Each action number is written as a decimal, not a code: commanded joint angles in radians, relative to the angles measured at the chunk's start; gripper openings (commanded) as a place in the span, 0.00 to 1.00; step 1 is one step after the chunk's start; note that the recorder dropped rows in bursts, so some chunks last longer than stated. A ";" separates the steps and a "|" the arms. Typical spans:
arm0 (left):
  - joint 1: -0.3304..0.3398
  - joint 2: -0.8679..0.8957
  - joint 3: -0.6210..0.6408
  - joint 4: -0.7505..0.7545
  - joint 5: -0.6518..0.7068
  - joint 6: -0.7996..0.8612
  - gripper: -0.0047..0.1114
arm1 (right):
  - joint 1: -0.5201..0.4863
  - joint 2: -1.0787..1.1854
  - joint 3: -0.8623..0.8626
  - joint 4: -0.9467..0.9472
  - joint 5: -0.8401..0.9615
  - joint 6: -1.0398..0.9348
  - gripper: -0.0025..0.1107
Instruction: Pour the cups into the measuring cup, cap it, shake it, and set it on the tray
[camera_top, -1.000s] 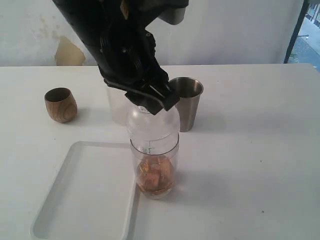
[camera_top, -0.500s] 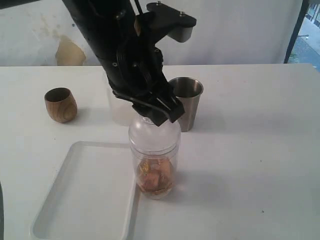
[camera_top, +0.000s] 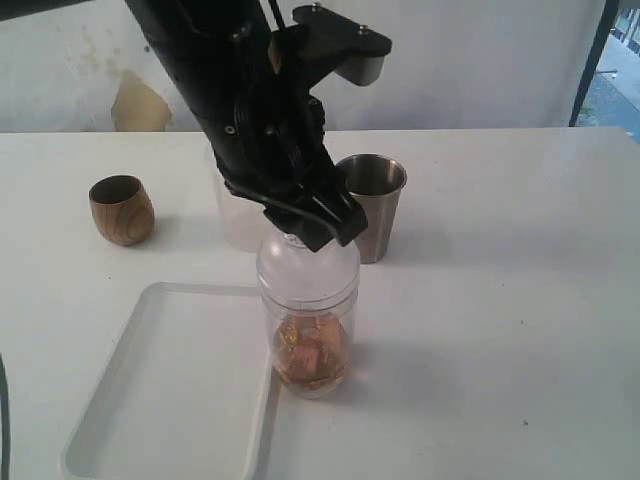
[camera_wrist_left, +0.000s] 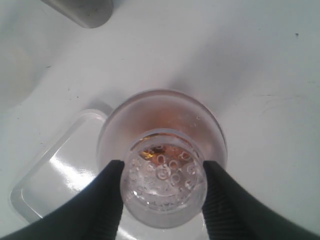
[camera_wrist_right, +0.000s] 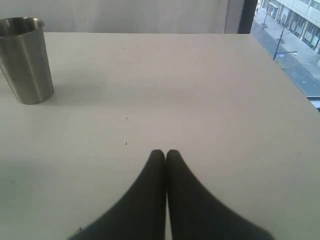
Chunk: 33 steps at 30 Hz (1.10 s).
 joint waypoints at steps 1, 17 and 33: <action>-0.001 0.023 0.004 -0.005 -0.001 0.002 0.04 | -0.005 -0.006 0.002 -0.002 -0.003 0.006 0.02; -0.001 0.051 0.004 -0.020 -0.001 0.002 0.04 | -0.005 -0.006 0.002 -0.002 -0.003 0.006 0.02; -0.001 0.047 0.004 -0.005 -0.001 0.004 0.54 | -0.005 -0.006 0.002 -0.002 -0.003 0.006 0.02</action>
